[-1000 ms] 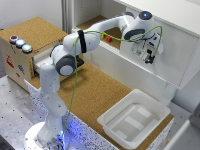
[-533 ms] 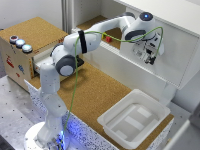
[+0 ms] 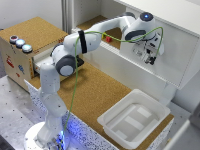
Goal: Slide the door all the way to the left
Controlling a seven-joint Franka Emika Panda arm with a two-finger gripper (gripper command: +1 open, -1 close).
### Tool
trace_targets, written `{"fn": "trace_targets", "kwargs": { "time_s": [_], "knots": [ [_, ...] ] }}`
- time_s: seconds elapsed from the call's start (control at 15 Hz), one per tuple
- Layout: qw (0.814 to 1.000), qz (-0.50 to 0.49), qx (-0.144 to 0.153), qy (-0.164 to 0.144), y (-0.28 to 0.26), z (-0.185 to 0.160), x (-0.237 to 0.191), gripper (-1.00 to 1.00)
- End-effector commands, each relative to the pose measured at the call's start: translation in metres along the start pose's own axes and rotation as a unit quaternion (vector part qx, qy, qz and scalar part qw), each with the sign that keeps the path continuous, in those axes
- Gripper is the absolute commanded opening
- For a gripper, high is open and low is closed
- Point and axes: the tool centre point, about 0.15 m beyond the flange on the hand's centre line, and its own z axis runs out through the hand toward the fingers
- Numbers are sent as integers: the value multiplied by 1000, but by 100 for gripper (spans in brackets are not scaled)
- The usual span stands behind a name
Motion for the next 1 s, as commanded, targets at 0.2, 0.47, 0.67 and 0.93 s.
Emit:
{"fn": "trace_targets", "kwargs": {
  "time_s": [0.2,0.47,0.67,0.93],
  "knots": [
    [997,19,34,-69,-60,20,14,-100],
    [996,27,36,-70,-92,19,6,-100],
    [996,32,28,-72,-121,20,1,-100],
    [997,49,5,-55,-157,17,-6,-100]
  ]
}}
